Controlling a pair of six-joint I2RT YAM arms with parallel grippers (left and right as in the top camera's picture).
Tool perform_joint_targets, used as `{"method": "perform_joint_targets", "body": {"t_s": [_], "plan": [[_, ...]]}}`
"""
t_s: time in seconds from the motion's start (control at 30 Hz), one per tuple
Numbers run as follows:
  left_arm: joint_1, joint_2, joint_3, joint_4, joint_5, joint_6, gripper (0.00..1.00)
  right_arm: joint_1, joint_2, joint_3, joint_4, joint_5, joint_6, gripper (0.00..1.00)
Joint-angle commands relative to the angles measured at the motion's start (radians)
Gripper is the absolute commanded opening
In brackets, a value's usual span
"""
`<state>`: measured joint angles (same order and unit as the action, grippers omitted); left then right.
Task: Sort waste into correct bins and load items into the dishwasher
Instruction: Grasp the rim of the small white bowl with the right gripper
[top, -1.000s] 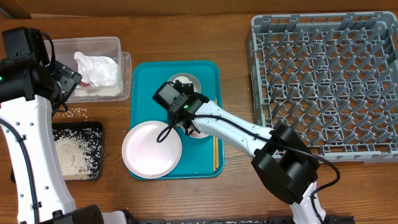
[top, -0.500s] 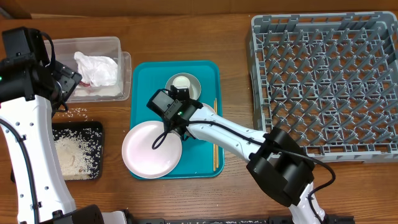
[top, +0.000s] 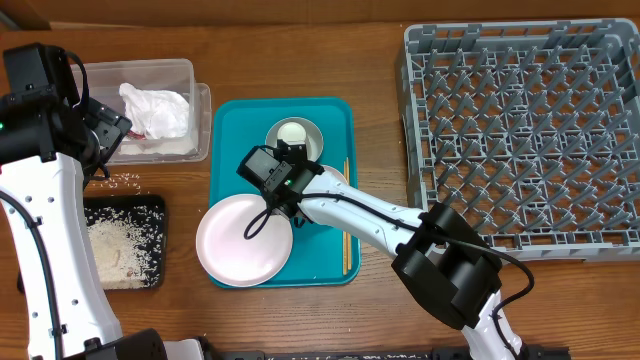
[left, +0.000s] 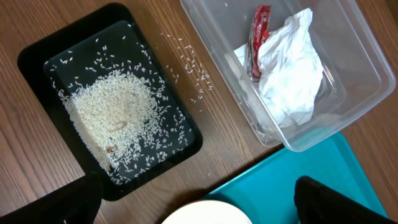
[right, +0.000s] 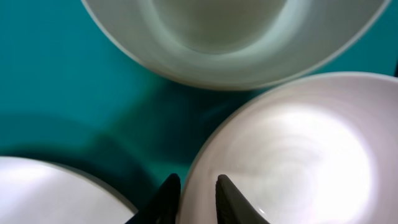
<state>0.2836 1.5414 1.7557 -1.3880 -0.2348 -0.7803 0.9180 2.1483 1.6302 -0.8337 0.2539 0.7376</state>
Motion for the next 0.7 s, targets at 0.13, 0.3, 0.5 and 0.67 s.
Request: {"method": "perform_joint_targets", "body": {"t_s": [0.13,0.3,0.5,0.67], "plan": [[0.004,0.008,0.006,0.001,0.0,-0.013,1.0,0.003,0.004,0.075,-0.06,0.014,0.003,0.04],[0.004,0.008,0.006,0.001,0.0,-0.013,1.0,0.003,0.002,0.111,-0.114,0.007,0.003,0.04],[0.004,0.008,0.006,0.001,0.0,-0.013,1.0,0.0,-0.032,0.232,-0.249,0.008,-0.005,0.04],[0.004,0.008,0.006,0.001,0.0,-0.013,1.0,-0.032,-0.079,0.357,-0.393,0.055,-0.009,0.04]]}}
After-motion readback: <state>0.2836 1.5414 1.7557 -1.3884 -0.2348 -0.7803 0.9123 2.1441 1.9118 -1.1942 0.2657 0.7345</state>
